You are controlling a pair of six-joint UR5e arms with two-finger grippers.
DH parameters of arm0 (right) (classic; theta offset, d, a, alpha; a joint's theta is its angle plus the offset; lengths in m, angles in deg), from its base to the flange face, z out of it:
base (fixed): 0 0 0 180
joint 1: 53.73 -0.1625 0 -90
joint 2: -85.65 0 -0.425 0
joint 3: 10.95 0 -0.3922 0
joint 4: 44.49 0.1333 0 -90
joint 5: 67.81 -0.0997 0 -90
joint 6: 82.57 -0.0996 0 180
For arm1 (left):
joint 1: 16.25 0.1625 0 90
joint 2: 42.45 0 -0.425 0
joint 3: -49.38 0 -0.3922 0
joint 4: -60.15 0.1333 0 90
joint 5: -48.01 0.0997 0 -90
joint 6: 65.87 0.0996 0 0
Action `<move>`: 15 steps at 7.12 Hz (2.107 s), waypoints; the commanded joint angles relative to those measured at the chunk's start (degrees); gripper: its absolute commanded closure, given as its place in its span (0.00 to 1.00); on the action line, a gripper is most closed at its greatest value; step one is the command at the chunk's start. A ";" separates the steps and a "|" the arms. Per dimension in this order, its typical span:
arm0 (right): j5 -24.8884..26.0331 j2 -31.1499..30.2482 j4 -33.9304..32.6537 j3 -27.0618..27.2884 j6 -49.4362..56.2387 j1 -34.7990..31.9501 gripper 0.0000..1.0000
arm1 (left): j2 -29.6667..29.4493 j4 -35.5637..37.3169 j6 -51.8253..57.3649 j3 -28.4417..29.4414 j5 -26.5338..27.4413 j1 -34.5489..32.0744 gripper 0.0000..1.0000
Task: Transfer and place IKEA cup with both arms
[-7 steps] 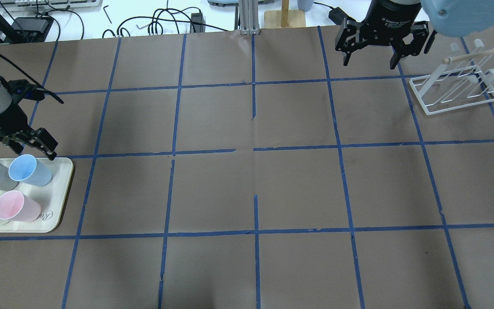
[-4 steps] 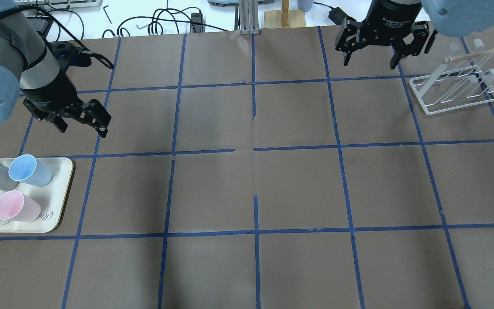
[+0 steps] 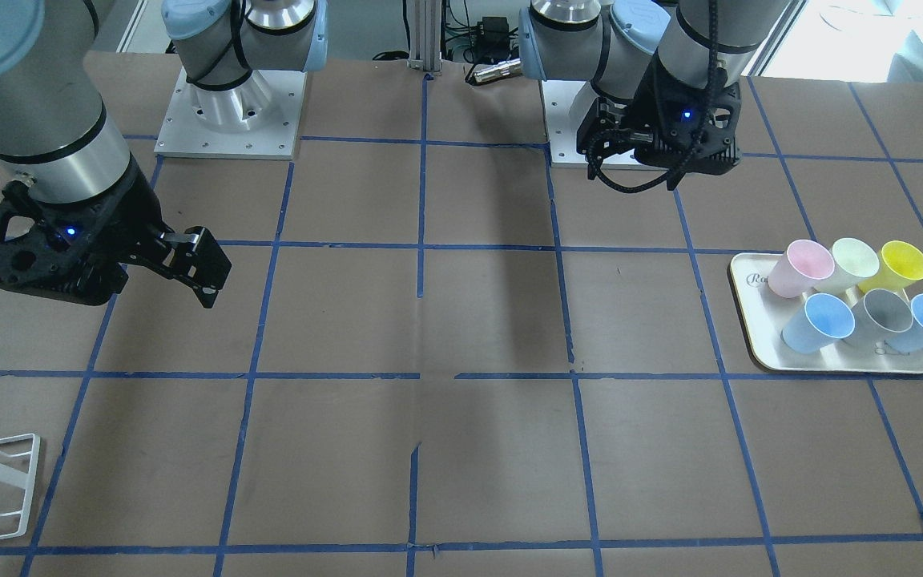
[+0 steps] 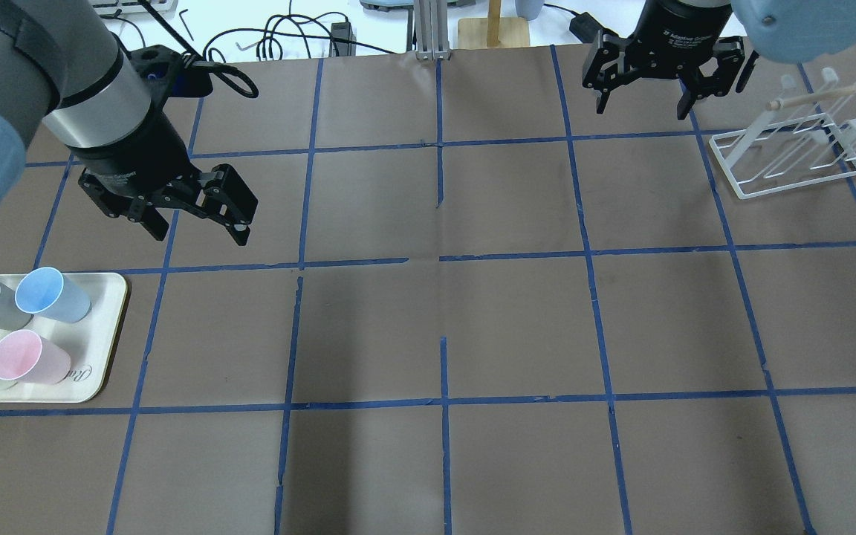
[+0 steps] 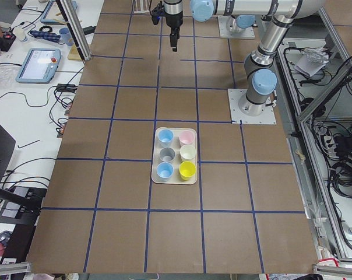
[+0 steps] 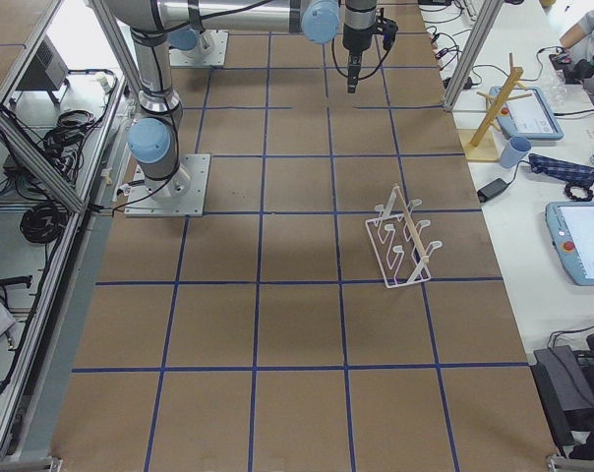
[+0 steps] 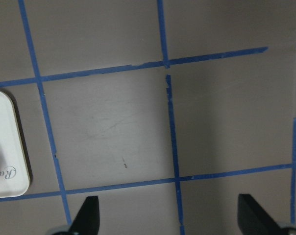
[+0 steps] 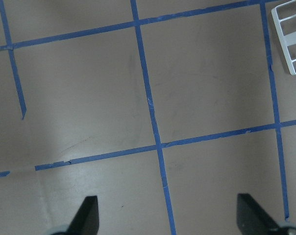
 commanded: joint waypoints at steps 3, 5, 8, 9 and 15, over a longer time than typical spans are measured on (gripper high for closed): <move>0.09 0.00 0.00 0.00 0.00 0.00 0.00 | 1.08 -1.25 0.65 -0.25 1.18 0.66 0.00; 0.09 0.00 0.00 0.00 0.00 0.00 0.00 | 1.08 -1.33 0.22 -0.26 1.10 0.66 0.00; 0.09 0.00 0.00 0.09 0.00 0.00 0.00 | 1.00 -1.51 0.04 -0.17 1.18 0.66 0.00; 0.09 0.00 0.00 0.09 0.00 -0.09 0.00 | 0.91 -1.51 -0.31 -0.17 0.92 0.66 0.00; -0.18 -0.18 0.35 0.09 1.31 -0.09 0.00 | 1.17 -1.59 -0.32 0.97 0.22 0.66 0.00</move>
